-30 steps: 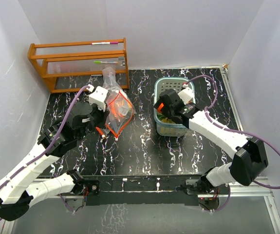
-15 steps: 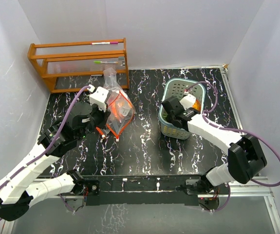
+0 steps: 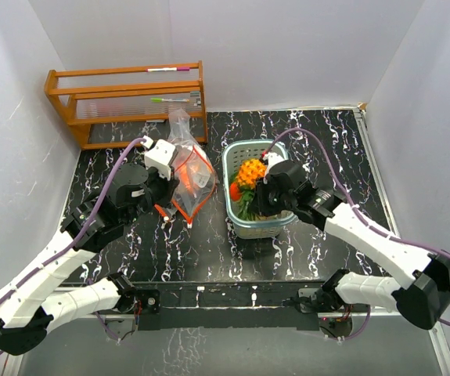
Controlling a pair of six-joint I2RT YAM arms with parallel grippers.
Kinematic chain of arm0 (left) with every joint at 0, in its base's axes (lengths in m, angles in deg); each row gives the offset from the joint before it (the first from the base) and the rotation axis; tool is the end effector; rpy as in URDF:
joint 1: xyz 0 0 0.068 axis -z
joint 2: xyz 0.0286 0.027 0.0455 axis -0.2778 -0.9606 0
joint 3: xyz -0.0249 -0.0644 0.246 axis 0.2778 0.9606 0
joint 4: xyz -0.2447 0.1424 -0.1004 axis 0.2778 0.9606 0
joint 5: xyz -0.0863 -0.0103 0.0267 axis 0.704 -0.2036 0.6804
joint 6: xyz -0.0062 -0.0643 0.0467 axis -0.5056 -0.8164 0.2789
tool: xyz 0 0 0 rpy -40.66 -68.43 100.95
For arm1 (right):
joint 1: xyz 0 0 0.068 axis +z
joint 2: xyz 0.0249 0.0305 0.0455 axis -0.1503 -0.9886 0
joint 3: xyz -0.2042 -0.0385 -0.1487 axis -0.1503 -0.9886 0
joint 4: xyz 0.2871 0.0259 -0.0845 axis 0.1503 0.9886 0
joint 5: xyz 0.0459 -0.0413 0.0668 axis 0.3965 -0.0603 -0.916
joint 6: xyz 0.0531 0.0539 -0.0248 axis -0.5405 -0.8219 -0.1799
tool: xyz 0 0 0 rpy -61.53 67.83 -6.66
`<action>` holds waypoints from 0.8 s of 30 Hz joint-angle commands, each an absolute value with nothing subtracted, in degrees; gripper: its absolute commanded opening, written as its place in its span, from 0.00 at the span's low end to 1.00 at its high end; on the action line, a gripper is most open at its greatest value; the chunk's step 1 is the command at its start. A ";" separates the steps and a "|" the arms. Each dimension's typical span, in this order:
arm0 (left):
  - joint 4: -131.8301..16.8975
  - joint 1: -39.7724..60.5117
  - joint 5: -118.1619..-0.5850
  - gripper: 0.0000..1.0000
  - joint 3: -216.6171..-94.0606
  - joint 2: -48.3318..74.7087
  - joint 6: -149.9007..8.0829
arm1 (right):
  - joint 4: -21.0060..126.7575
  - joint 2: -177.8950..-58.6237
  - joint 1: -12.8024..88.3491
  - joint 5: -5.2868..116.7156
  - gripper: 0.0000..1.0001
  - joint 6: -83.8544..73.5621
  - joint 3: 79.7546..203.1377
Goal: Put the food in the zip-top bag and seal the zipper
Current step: Pick up the fake fruit from the bin.
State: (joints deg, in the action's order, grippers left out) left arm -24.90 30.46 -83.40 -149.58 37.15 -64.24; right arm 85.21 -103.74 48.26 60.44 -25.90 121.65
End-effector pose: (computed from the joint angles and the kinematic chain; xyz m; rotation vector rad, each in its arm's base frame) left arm 0.1940 -0.1779 0.4004 0.4727 1.7860 -0.3778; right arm 0.2425 0.2052 0.2466 -0.2804 2.4055 0.6249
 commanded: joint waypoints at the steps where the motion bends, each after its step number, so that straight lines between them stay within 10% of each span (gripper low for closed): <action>1: -25.44 30.14 -82.67 0.00 -150.48 37.05 -65.14 | 89.40 -97.40 48.81 58.79 0.08 -19.32 123.83; 13: -29.59 30.14 -82.29 0.00 -146.21 32.38 -66.75 | 95.41 -89.49 48.81 58.22 0.08 -17.90 133.13; 24: -33.96 30.19 -83.61 0.00 -147.33 26.80 -66.54 | 88.55 -80.56 48.80 30.03 0.08 -13.54 135.54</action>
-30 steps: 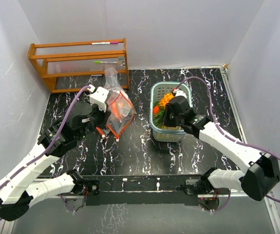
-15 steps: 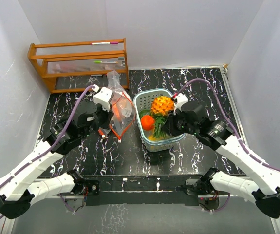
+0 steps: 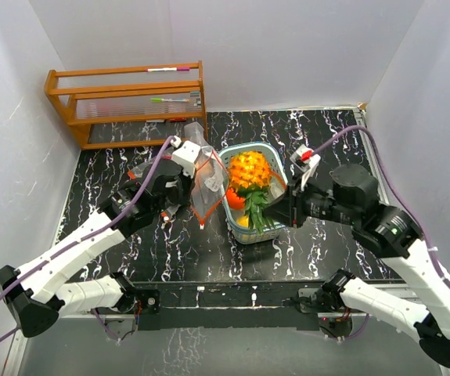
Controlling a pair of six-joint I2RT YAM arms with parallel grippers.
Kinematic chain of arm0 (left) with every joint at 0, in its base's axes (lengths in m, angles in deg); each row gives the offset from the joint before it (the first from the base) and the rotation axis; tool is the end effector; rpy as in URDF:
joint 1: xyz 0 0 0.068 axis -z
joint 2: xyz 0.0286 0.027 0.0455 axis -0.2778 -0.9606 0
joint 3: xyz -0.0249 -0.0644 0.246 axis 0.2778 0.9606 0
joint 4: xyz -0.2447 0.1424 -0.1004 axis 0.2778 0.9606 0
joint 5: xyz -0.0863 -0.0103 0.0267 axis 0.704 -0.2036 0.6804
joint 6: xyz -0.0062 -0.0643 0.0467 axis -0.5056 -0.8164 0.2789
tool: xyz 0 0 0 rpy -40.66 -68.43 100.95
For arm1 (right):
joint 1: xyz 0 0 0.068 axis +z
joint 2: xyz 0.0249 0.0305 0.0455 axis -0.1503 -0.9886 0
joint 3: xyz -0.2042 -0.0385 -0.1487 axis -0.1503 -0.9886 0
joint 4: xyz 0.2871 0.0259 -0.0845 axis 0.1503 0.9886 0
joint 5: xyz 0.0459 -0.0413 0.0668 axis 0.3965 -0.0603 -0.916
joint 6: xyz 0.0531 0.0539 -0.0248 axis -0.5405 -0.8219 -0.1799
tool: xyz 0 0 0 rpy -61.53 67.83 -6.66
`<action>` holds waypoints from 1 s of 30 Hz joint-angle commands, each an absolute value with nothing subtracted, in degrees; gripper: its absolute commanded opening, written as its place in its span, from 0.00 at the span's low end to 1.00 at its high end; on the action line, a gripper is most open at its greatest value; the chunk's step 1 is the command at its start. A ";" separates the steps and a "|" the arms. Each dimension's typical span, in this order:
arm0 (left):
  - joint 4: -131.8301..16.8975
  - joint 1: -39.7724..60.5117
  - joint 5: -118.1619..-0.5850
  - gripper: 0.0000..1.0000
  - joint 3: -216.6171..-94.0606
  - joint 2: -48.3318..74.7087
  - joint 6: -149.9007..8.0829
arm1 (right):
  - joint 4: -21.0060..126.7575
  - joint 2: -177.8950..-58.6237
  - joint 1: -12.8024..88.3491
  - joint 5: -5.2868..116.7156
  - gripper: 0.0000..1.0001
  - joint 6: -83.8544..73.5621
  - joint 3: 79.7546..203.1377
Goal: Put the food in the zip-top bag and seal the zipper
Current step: Place the fake fruit in the zipper food storage bag.
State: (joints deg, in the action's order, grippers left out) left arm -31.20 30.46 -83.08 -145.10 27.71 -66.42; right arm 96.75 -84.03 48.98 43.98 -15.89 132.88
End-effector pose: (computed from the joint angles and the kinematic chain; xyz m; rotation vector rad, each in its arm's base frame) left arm 0.2293 -0.2157 0.3387 0.4989 1.9112 -0.3484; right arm 0.1576 0.1636 0.3913 -0.6402 2.0076 0.9681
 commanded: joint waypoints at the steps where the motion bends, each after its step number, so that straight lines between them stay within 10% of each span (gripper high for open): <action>1: -34.12 30.19 -83.52 0.00 -147.57 26.47 -66.54 | 87.18 -79.98 48.79 27.72 0.08 -13.76 135.02; 17: -33.24 30.22 -72.06 0.00 -154.49 27.13 -72.38 | 68.48 -82.75 48.81 19.58 0.08 -17.16 123.14; 30: -29.22 30.14 -67.23 0.00 -151.51 33.22 -75.24 | 71.39 -88.65 48.79 44.35 0.08 -17.51 124.71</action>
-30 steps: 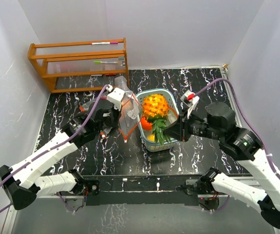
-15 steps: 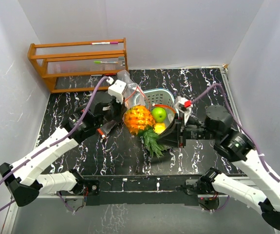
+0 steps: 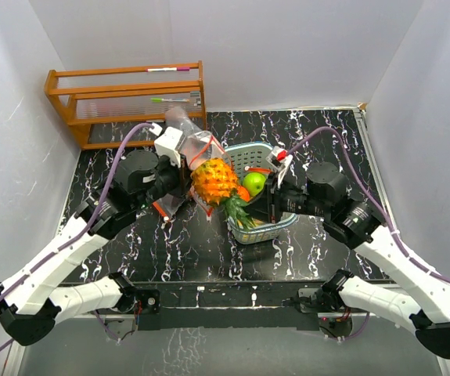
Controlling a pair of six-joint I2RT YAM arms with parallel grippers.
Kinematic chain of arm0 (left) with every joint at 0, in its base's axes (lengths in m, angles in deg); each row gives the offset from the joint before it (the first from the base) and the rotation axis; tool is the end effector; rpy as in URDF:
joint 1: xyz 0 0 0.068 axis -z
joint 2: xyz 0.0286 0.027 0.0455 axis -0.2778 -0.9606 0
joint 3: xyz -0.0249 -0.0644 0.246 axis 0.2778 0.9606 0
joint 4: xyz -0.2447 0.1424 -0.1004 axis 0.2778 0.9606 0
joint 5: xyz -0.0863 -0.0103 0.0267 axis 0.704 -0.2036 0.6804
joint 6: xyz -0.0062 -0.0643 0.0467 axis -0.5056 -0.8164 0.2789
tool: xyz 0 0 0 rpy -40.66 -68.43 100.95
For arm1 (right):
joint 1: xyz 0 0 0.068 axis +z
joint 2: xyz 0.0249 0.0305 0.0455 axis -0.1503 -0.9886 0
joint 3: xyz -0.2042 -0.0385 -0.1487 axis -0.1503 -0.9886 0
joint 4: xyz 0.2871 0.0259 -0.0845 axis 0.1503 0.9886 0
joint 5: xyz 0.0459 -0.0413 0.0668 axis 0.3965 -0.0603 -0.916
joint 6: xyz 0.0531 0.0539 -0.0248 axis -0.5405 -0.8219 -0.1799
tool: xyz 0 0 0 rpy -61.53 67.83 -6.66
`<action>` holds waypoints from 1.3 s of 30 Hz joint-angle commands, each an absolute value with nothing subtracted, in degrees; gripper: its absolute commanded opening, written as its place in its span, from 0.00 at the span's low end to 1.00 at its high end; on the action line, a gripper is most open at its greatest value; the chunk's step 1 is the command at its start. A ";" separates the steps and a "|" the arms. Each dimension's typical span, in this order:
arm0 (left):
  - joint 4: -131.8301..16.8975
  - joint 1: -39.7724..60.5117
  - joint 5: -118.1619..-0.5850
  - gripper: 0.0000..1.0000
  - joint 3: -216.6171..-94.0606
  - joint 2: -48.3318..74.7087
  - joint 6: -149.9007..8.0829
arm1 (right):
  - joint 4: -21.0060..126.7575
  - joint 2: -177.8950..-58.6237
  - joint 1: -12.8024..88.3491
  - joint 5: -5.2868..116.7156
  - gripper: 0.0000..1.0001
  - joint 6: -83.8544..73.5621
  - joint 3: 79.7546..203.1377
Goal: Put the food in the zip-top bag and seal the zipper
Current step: Place the fake fruit in the zipper food storage bag.
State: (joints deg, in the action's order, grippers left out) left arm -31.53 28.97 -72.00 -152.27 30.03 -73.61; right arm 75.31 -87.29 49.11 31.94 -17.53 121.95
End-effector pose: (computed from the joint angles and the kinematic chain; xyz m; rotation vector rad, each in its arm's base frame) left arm 0.2160 -0.2093 0.4020 0.4382 1.8005 -0.6644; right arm 0.1802 0.2006 0.3533 -0.7658 1.8588 1.2047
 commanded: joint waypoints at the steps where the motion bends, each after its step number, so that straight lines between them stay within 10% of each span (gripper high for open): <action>1: -28.90 30.18 -67.47 0.00 -151.59 33.75 -75.17 | 71.59 -88.70 48.75 45.70 0.08 -17.62 124.76; 31: -34.04 30.17 -52.95 0.00 -158.58 27.46 -65.08 | 93.66 -103.50 52.61 38.97 0.08 -9.37 146.17; 39: -32.38 30.13 -50.06 0.00 -157.45 35.76 -68.28 | 92.93 -101.00 52.61 55.10 0.08 -11.49 139.04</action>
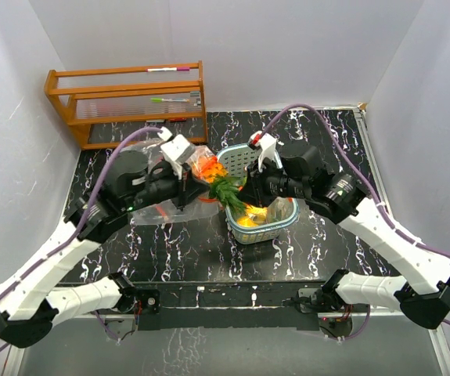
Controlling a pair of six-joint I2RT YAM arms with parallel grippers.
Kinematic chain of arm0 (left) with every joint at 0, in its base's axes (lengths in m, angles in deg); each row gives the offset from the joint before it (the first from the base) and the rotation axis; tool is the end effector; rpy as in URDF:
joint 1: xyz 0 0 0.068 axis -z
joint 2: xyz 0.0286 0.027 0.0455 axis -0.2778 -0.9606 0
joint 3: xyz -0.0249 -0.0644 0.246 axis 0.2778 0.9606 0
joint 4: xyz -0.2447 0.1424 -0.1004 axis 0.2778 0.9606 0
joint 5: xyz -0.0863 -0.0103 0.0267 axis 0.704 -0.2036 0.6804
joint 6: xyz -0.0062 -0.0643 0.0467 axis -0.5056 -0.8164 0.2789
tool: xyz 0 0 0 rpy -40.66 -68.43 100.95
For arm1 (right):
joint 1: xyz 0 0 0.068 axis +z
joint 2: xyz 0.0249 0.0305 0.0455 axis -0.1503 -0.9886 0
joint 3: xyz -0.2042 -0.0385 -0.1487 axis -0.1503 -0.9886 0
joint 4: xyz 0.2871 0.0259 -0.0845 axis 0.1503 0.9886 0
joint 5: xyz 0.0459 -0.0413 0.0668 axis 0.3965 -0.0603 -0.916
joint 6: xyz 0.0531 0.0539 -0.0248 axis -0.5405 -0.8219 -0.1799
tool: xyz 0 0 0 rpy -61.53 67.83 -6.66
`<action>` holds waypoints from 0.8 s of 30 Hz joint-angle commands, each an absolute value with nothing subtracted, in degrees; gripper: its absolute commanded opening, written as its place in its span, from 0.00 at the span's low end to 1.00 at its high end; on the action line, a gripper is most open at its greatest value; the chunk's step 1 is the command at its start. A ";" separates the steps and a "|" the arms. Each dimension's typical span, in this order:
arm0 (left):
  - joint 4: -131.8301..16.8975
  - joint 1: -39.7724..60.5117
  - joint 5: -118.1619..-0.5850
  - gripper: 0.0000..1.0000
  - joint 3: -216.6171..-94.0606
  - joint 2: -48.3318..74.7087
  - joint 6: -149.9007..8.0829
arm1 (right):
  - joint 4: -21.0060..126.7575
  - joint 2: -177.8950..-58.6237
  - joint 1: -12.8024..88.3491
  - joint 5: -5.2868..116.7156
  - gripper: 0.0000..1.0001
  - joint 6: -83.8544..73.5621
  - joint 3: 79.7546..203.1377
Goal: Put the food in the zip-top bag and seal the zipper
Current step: Place the fake fruit in the zipper food storage bag.
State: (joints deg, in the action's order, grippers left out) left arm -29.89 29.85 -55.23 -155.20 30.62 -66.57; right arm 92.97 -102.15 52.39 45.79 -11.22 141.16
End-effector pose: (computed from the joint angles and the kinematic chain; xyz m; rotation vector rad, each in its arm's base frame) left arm 0.1915 -0.2193 0.4219 0.7647 1.6820 -0.8532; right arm 0.2075 0.2272 0.3767 -0.7730 2.0680 0.8976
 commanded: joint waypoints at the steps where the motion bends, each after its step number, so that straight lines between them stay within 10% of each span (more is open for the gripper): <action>1: -32.73 30.10 -49.28 0.00 -157.04 36.45 -69.08 | 92.98 -101.32 52.62 56.47 0.08 -11.96 138.50; 24: -44.68 30.10 -42.99 0.00 -140.44 31.59 -71.61 | 73.59 -93.26 52.62 45.46 0.08 -13.84 127.90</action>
State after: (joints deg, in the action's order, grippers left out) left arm -42.15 30.04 -44.11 -139.70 30.40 -71.47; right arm 76.95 -91.26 52.41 41.25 -13.66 129.71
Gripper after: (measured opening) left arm 0.007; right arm 0.082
